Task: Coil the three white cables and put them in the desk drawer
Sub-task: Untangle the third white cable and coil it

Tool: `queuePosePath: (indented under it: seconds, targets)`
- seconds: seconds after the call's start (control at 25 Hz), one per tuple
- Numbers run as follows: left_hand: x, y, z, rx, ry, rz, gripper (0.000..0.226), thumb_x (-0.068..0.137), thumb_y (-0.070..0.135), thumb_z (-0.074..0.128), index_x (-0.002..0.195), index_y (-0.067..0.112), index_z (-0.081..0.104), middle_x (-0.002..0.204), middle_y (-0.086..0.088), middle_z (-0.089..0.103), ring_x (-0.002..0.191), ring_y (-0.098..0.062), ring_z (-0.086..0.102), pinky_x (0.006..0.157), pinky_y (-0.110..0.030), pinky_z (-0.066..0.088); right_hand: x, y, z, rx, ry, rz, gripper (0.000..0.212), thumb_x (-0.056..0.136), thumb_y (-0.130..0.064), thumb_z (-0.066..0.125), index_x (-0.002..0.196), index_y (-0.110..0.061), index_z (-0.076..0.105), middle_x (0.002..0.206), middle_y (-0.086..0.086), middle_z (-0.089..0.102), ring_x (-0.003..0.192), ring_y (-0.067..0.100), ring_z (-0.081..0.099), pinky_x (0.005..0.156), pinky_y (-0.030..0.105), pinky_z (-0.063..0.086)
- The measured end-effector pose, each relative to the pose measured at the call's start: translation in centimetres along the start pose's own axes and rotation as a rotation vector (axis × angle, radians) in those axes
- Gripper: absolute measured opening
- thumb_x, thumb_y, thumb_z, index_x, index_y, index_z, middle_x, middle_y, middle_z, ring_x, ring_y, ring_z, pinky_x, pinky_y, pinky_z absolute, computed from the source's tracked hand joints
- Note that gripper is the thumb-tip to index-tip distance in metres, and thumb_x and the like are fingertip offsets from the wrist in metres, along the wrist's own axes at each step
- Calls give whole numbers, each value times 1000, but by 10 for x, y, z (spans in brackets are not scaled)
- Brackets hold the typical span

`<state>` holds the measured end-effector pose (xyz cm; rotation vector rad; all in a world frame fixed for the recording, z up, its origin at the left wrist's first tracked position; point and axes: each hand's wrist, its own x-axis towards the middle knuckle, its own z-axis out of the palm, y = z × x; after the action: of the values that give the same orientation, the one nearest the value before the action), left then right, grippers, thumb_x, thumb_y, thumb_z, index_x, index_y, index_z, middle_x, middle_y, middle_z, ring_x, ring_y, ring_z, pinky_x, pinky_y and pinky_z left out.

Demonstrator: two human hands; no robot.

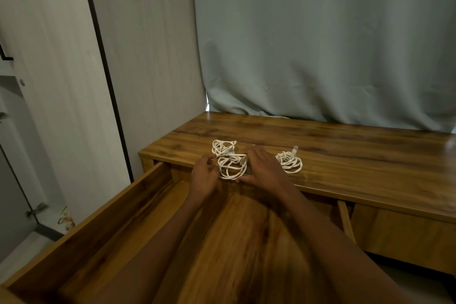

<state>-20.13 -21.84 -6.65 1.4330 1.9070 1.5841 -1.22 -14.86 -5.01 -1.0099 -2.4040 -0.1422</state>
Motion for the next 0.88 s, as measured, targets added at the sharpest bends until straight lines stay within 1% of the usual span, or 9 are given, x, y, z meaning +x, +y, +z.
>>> queuePosePath:
  seconds: [0.08, 0.16, 0.28, 0.36, 0.48, 0.6, 0.68, 0.8, 0.88]
  targets:
    - [-3, -2, 2, 10, -46, -11, 36, 98, 21, 55, 134, 20, 56, 125, -1, 59, 111, -20, 60, 95, -45, 53, -4, 0, 2, -88, -9, -75, 62, 89, -51, 67, 138, -20, 45, 143, 3, 50, 134, 22, 45, 103, 38, 40]
    - [-6, -2, 5, 10, -71, -29, 37, 101, 25, 52, 137, 16, 54, 124, 0, 57, 115, -21, 58, 100, -44, 50, -7, 3, 7, -139, -15, -126, 54, 96, -48, 57, 141, -23, 45, 146, 1, 48, 136, 21, 43, 104, 39, 40]
    - [-4, -6, 11, -46, -53, -43, 29, 102, 29, 52, 126, 16, 61, 126, -4, 60, 113, -21, 60, 98, -44, 51, -9, 4, 14, -214, -30, -140, 50, 100, -50, 46, 145, -28, 43, 153, 1, 44, 142, 24, 38, 107, 43, 39]
    - [-3, -7, 12, -235, -40, -136, 19, 101, 29, 54, 110, 17, 66, 114, -8, 69, 104, -23, 66, 91, -44, 56, -11, 3, 19, -268, -27, -140, 48, 103, -51, 39, 148, -33, 41, 157, 3, 40, 146, 29, 34, 109, 47, 38]
    - [-1, -12, 10, -482, -86, -301, 25, 98, 31, 61, 103, 9, 73, 100, -12, 76, 97, -30, 72, 87, -49, 57, -16, -1, 29, -276, -60, -144, 46, 106, -50, 32, 151, -42, 32, 166, 3, 26, 153, 34, 21, 114, 52, 31]
    - [1, -17, 10, -556, -123, -385, 38, 89, 32, 74, 101, -4, 72, 95, -19, 76, 98, -41, 71, 90, -58, 55, -17, 4, 34, -236, -64, -199, 48, 105, -47, 37, 153, -44, 29, 168, 3, 17, 154, 35, 14, 112, 51, 37]
    - [1, -16, 10, -568, -170, -409, 44, 84, 29, 78, 102, -11, 70, 96, -24, 75, 93, -40, 72, 86, -54, 58, -18, 7, 34, -220, -84, -252, 50, 103, -45, 40, 152, -43, 32, 169, 2, 16, 154, 35, 14, 108, 50, 42]
    - [-3, -14, 11, -521, -258, -362, 28, 86, 21, 77, 102, -1, 73, 97, -19, 76, 83, -27, 75, 72, -38, 62, -22, 11, 33, -182, -117, -327, 52, 100, -42, 36, 152, -40, 37, 169, 0, 14, 154, 34, 14, 109, 50, 41]
    - [-2, -18, 15, -422, -255, -262, 25, 88, 17, 74, 108, 3, 72, 103, -19, 75, 88, -26, 74, 78, -40, 61, -25, 11, 29, -66, -105, -322, 54, 96, -33, 41, 150, -39, 42, 168, -5, 14, 156, 28, 10, 112, 49, 37]
